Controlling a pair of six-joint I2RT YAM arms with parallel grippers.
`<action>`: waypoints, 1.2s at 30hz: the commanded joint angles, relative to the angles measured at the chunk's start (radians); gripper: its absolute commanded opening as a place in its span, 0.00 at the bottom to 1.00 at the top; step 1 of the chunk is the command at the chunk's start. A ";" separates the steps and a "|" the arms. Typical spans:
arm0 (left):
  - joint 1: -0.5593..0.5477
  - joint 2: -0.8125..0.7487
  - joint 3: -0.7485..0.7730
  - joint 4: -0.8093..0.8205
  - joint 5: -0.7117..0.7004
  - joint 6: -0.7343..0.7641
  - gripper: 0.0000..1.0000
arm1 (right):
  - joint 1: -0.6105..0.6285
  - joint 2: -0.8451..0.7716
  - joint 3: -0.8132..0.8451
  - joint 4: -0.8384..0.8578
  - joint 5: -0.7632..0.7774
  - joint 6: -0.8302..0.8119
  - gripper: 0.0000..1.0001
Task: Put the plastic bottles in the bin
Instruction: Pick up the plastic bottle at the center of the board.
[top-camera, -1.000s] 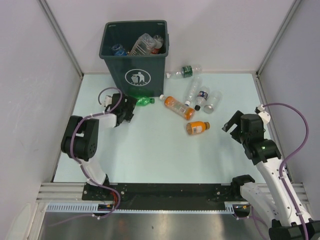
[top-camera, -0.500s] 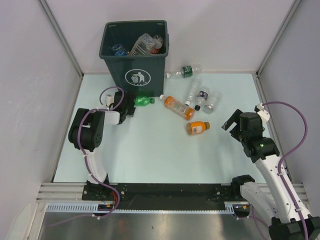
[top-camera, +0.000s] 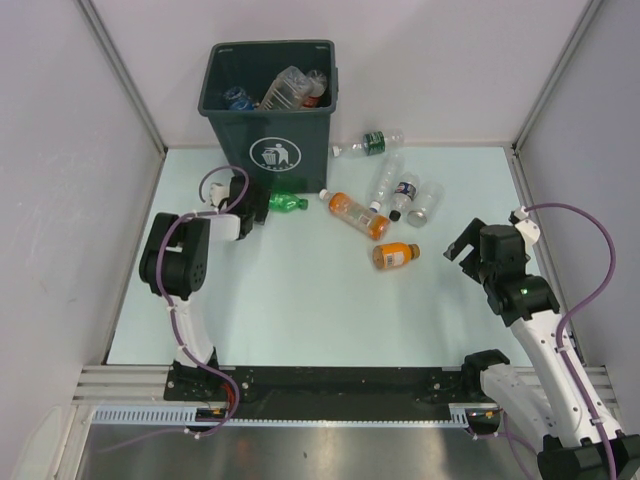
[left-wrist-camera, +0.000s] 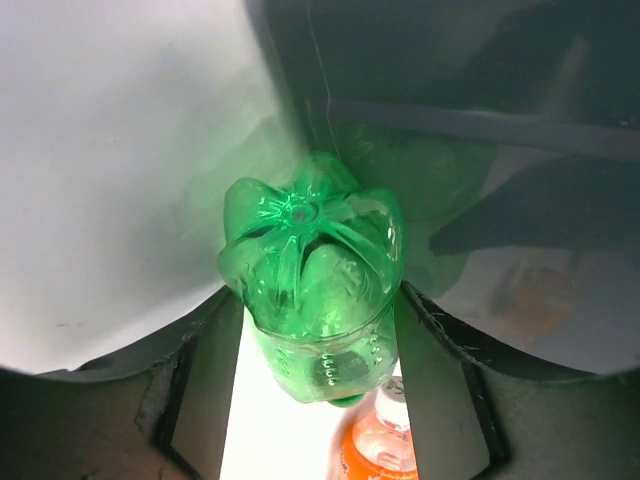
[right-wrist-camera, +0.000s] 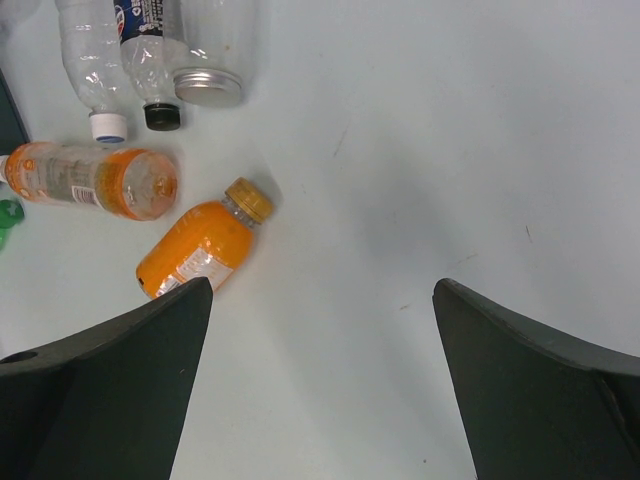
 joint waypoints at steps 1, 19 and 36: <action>0.006 0.006 0.094 -0.051 -0.033 0.140 0.39 | -0.005 -0.012 -0.001 0.016 0.016 0.002 0.98; -0.104 -0.580 -0.075 -0.292 -0.174 0.535 0.01 | -0.005 -0.027 0.001 0.025 -0.036 0.016 0.97; -0.140 -0.838 0.198 -0.248 -0.266 0.929 0.00 | -0.005 -0.142 0.001 -0.041 -0.081 0.046 0.96</action>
